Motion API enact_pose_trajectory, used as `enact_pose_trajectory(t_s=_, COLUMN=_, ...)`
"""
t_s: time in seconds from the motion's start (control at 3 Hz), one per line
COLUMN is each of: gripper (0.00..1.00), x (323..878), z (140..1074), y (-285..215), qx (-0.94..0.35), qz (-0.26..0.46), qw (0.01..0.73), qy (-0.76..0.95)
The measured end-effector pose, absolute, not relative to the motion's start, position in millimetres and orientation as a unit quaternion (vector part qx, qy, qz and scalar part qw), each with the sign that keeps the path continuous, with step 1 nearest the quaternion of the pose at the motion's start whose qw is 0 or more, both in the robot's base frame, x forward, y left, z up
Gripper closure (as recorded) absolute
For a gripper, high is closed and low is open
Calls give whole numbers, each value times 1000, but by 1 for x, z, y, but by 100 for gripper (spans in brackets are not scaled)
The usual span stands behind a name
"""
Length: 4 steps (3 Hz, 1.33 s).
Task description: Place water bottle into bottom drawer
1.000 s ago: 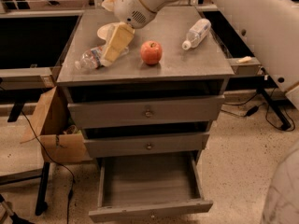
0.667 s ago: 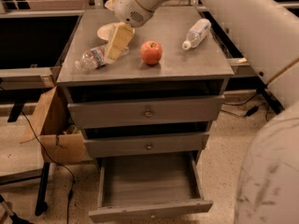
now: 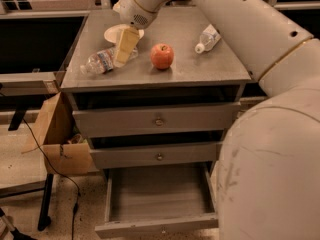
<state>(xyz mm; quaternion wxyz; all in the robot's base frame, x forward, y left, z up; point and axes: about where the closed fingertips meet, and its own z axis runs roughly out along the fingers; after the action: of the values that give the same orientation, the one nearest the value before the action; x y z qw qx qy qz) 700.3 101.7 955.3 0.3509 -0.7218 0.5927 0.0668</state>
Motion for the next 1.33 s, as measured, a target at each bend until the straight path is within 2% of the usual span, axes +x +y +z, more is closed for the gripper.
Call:
enact_pose_trajectory(t_s=0.67, gripper=0, x=714, z=939, y=111, qx=-742, qz=79, qw=348, qy=568)
enact_pose_trajectory(t_s=1.33, gripper=0, x=715, z=921, y=136, qx=-780, qz=123, qw=317, qy=524)
